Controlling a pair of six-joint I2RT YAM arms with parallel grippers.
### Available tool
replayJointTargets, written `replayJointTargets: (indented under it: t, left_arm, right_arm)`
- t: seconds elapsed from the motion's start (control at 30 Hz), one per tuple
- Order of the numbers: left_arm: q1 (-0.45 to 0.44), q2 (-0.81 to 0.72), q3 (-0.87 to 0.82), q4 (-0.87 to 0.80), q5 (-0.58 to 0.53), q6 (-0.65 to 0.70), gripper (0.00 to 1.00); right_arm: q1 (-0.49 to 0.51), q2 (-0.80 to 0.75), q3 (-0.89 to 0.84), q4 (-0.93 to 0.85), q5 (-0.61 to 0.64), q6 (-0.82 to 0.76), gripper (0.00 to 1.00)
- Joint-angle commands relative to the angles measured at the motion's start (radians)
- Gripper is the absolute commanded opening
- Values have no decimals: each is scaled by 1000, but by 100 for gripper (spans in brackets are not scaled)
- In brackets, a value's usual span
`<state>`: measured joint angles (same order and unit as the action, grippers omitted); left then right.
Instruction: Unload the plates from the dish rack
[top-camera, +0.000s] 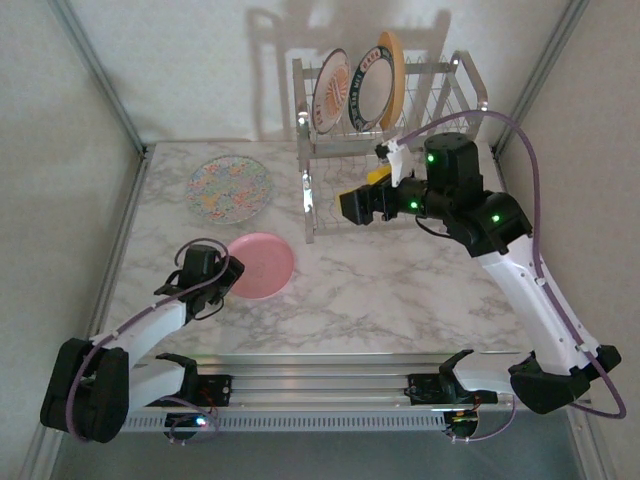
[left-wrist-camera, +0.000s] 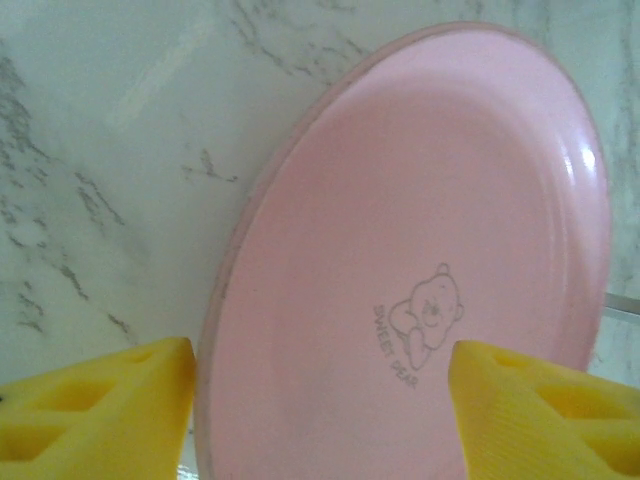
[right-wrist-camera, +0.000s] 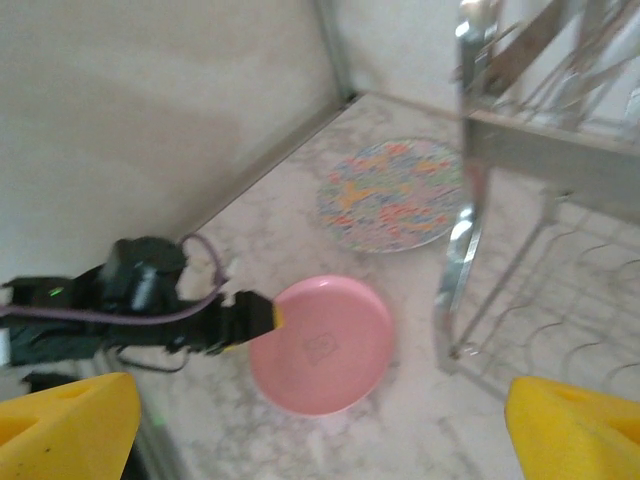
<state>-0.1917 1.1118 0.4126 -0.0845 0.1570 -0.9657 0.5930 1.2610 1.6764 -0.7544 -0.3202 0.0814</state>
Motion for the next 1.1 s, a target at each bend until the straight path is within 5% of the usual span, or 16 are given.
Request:
replayJointTargets:
  t: [0.0,0.3,0.7,1.07]
  left_arm:
    - [7,-54,62,-98,-45,9,76]
    - [7,-151,302,-272,-133,27,85]
    - [-15,-71,716,-243,-75,73,86]
    - [-45,-60,798,-250,-35,73,87]
  right_arm:
    - [5,-26,89,65,232,-4,94]
    - [-19,186,383,57,598,-75,94]
    - [-150,566,769,121,634,-94,93]
    - [-165,722,915,165,716,-161,76]
